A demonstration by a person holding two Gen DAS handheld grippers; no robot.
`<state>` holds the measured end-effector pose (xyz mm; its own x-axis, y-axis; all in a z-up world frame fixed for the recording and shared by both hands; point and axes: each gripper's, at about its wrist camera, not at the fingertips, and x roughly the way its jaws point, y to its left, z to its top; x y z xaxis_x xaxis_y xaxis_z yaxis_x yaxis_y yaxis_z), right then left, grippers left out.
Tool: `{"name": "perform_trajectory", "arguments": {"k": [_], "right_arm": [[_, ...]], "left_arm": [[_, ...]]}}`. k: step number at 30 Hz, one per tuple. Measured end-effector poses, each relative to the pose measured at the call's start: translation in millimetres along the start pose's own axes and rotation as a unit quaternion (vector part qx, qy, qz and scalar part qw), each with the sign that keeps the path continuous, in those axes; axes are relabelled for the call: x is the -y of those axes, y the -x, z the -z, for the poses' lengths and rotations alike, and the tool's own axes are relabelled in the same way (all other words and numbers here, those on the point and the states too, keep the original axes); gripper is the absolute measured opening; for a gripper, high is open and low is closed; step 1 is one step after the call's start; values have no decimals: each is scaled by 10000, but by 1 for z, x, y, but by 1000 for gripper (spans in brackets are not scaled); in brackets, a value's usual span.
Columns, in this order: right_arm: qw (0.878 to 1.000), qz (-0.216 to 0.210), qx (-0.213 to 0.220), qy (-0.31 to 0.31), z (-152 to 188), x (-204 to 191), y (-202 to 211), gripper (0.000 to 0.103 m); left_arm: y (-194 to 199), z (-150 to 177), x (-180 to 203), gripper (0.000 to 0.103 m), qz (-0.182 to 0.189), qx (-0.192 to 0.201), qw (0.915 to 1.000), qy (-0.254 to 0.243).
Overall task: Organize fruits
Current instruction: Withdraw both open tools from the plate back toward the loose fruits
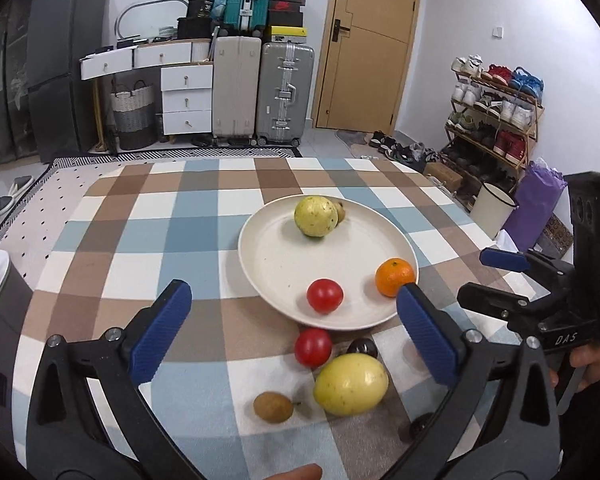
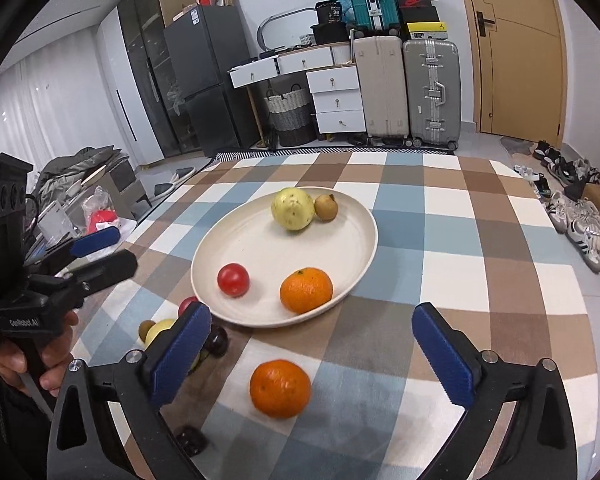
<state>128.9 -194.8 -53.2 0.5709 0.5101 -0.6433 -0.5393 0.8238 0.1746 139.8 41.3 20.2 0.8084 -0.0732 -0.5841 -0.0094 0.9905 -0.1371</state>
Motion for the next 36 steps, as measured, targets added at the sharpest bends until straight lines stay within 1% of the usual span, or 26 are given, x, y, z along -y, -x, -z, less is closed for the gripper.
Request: {"name": "perform_trajectory", "arguments": {"k": [6,11,14,19,23,25,29,36], "right_arm": [[9998,175,-57,47,11,-3,14,102],[9997,225,-79,81,20,-9,26,102],[9995,240,-131,136,26,-14,29,102],[9991,284,-216,222,39,-21,34,102],[9985,312,-338,299,46,-25,34,102],[9982,319,-391,325,49,-26,33,102],[9979,330,-485,288,53,-23,26,102],[9971,306,-644,262,58,-23,12,103]], "left_arm": [[31,15,-6,102,-90,38,9998,150],[46,33,-3,102,-219,-23,9997,111],[51,42,-2,102,-193,-82,9997,148],[52,52,2,102,-253,-155,9995,87],[51,60,4,102,-190,-244,9995,87],[49,63,7,102,-246,-286,9993,40],[39,68,10,102,-195,-432,9989,-17],[21,75,12,102,-244,-665,9974,-127]]}}
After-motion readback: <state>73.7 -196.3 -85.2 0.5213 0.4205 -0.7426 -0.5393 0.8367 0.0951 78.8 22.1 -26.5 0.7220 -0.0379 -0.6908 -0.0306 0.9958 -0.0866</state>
